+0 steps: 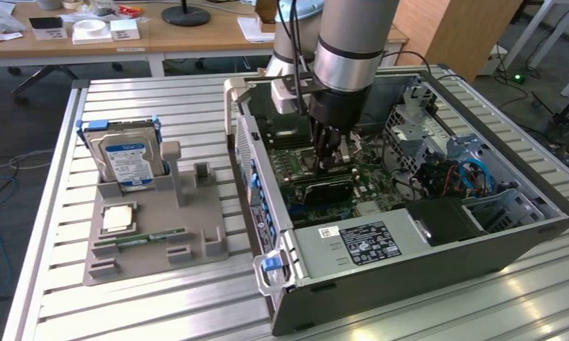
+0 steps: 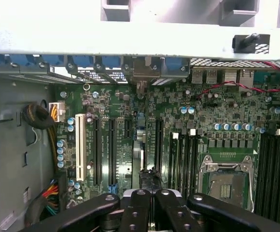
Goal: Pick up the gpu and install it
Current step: 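Press down on the gpu until it lock into place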
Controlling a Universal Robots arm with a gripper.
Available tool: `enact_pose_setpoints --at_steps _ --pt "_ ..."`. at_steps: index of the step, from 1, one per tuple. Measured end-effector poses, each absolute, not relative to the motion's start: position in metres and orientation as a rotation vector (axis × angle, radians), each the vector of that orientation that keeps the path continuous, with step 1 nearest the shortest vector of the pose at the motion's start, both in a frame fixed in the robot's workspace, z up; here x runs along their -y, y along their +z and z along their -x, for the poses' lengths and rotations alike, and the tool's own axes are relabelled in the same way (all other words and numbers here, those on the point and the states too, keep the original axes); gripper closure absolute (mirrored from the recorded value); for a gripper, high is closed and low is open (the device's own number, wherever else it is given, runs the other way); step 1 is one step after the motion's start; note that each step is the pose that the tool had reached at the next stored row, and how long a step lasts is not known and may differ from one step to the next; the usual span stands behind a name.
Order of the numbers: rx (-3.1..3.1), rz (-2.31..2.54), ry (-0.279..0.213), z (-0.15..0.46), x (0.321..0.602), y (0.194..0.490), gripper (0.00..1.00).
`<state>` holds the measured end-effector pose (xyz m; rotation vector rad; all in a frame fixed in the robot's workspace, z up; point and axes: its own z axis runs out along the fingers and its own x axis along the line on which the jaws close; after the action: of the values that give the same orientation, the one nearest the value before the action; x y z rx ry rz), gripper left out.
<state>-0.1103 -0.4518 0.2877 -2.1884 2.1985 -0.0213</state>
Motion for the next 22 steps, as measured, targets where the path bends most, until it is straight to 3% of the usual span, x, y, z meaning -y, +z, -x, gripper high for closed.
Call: enact_pose_setpoints --at_steps 10,22 --pt "-2.199 2.188 -0.021 0.107 0.452 0.29 0.89" --pt "-2.199 2.189 -0.021 0.106 0.451 0.332 0.89"
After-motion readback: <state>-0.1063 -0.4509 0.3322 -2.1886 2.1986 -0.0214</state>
